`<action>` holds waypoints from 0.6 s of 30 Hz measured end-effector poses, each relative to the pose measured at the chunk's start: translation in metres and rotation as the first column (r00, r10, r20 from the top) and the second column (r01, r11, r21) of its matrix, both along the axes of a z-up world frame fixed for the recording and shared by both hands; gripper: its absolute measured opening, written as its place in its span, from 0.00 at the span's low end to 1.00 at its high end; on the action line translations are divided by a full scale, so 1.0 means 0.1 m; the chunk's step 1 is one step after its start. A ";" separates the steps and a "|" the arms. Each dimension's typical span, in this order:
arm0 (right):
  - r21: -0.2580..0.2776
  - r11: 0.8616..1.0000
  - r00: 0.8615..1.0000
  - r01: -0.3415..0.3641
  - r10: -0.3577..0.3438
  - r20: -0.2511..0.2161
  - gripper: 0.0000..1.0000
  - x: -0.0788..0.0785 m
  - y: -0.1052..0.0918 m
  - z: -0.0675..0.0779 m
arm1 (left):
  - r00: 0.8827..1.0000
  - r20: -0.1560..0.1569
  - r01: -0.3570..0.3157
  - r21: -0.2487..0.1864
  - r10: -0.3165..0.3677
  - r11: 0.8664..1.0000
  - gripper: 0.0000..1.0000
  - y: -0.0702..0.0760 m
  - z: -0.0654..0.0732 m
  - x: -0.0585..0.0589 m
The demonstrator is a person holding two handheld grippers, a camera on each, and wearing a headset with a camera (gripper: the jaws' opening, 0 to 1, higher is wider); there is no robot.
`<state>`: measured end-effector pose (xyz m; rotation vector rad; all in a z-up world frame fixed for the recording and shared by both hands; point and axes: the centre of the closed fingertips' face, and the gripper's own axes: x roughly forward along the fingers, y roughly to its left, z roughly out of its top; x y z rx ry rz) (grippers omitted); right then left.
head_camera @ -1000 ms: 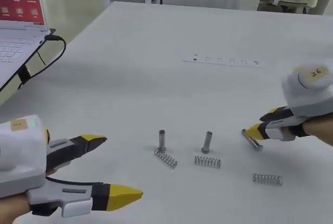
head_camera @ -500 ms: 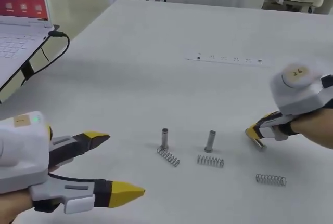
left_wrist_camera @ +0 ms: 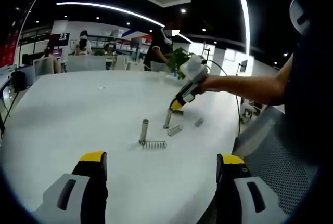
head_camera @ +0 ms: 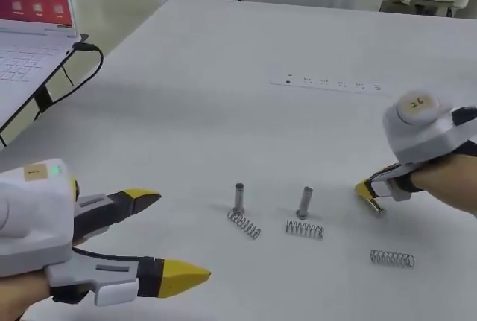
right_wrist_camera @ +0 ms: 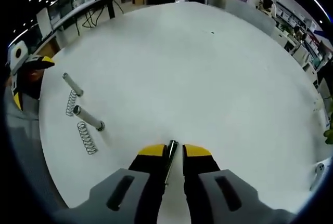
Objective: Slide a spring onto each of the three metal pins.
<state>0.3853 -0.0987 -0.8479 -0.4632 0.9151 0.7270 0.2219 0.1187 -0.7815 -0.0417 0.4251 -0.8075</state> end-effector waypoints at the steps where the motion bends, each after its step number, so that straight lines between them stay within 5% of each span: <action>1: 0.000 1.000 1.000 0.001 -0.001 -0.001 0.09 0.00 0.00 0.00 | 1.000 0.000 0.000 0.000 0.000 1.000 0.83 0.00 0.00 0.00; 18: 0.001 0.998 0.997 0.064 -0.063 -0.045 0.07 -0.02 0.02 -0.07 | 1.000 -0.002 0.000 0.001 0.000 1.000 0.82 0.01 -0.01 0.00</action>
